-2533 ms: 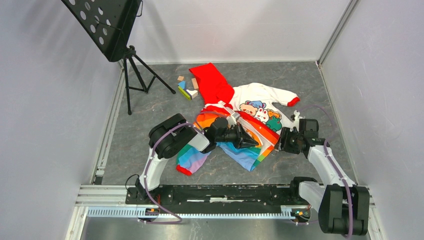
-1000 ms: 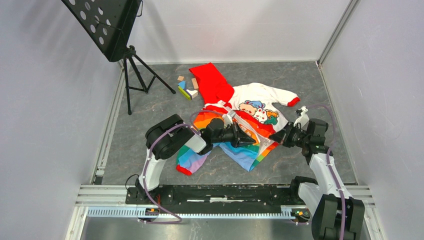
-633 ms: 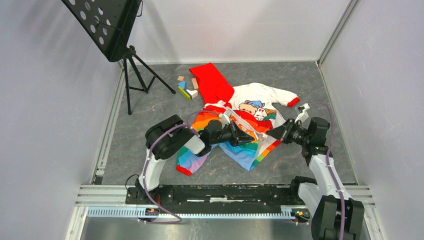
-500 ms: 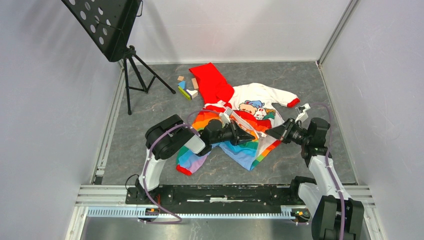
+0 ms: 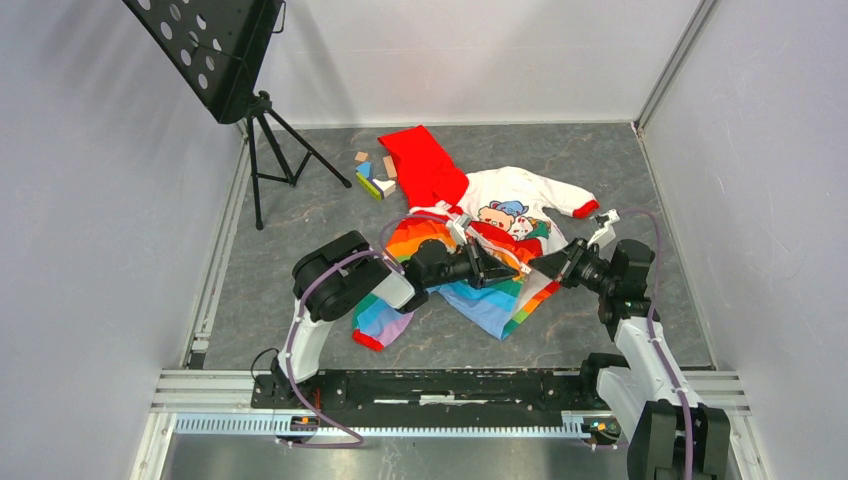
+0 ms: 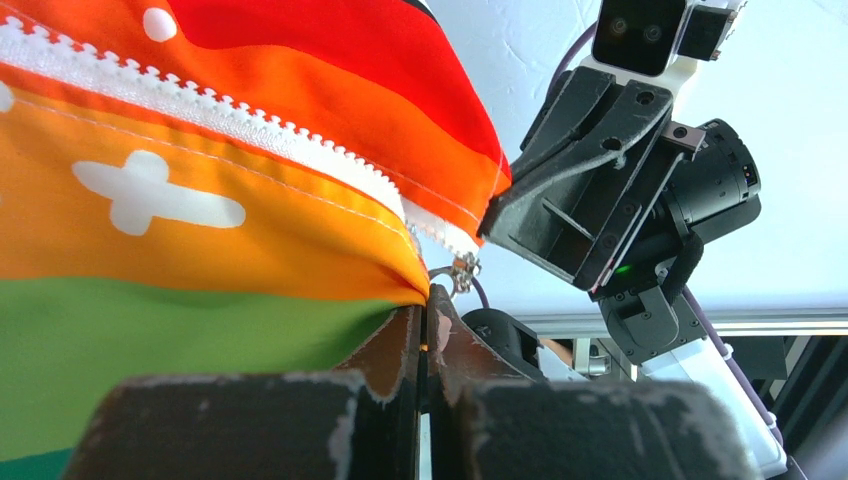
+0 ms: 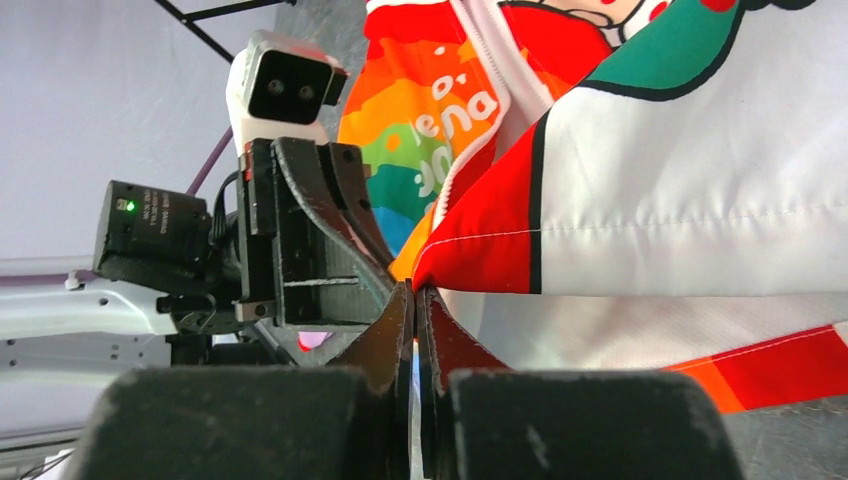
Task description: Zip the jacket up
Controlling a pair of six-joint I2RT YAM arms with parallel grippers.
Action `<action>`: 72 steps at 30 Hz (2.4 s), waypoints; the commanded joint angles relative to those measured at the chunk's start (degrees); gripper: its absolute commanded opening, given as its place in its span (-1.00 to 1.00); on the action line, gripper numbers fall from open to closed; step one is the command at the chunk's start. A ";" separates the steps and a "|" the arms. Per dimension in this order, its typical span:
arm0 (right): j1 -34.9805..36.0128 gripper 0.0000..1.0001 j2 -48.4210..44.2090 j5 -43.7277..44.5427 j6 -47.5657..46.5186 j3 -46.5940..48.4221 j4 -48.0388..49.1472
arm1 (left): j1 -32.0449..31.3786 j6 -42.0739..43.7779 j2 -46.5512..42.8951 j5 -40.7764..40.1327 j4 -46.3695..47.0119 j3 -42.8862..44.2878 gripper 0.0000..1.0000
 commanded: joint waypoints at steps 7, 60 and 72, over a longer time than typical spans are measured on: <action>0.22 -1.00 -0.70 3.17 -0.84 -1.12 2.30 | -0.15 -0.36 -1.68 -1.00 7.08 -2.12 -0.95; 0.13 -0.99 1.90 -0.57 29.84 -15.89 42.64 | -0.07 -3.10 -2.83 -9.09 19.45 -9.76 -0.95; 0.17 -0.99 4.42 -0.39 28.72 -16.65 44.70 | -0.07 -3.23 -3.97 -8.84 19.47 -9.36 -0.95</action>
